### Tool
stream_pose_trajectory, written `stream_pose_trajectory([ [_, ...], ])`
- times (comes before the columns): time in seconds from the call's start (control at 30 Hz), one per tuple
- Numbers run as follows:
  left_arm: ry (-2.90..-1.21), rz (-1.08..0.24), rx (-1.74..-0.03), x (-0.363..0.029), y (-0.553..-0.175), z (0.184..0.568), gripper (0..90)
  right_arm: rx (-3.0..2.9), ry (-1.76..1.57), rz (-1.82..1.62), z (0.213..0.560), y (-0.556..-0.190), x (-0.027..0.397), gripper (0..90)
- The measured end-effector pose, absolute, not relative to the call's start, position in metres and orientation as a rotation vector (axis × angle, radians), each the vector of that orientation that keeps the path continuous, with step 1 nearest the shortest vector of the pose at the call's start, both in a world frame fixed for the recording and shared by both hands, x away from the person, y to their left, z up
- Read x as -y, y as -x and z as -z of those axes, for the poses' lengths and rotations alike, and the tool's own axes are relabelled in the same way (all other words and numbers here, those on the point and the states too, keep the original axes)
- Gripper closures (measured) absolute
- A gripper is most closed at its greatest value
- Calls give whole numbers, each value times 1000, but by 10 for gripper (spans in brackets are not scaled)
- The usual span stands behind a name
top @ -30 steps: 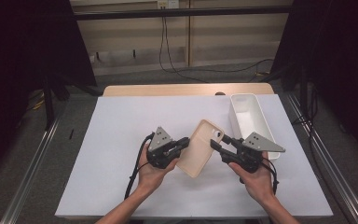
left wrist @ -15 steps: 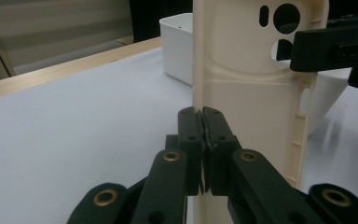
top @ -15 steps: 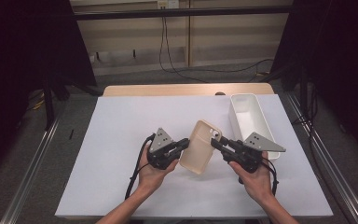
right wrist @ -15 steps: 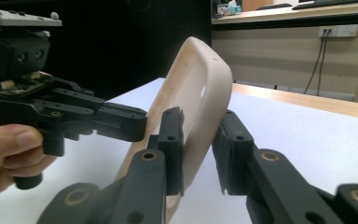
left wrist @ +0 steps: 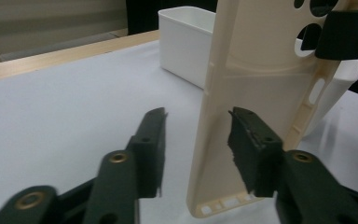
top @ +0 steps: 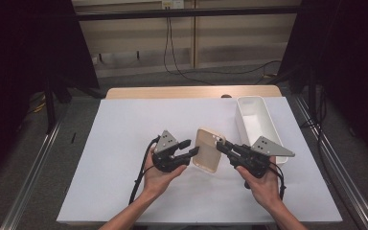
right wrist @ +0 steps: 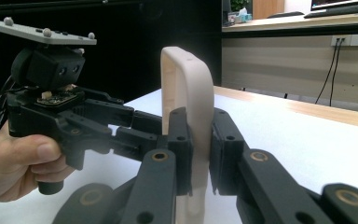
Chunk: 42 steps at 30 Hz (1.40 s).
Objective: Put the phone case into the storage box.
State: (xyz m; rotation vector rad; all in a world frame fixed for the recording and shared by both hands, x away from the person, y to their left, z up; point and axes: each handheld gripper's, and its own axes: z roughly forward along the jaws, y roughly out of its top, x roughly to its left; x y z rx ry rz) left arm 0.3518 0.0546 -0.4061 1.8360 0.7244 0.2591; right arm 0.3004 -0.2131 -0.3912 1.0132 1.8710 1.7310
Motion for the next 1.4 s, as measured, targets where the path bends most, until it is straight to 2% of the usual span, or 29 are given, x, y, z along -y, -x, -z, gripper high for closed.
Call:
stream_pose_trajectory([
  [0.3,-1826,-263,-721,-57,-355,407,194,-1849,-997,-1734,387,-302,222,812],
  [0.4,-1836,-295,-723,-60,-356,407,107,-1852,-994,-1729,387,-302,224,811],
  [0.57,-1828,-330,-709,-64,-354,404,35,-1844,-992,-1736,386,-303,229,811],
  [0.7,-1816,-359,-694,-70,-351,405,34,-1838,-994,-1734,384,-304,234,811],
  [0.83,-1787,-320,-698,-77,-351,407,42,-1832,-992,-1730,384,-305,237,811],
  [0.97,-1777,-387,-725,-84,-351,409,44,-1830,-995,-1737,383,-307,240,810],
  [1.17,-1774,-415,-730,-99,-350,414,50,-1837,-992,-1731,383,-308,243,810],
  [1.4,-1689,-404,-734,-121,-343,415,67,-1826,-984,-1732,380,-309,247,810],
])
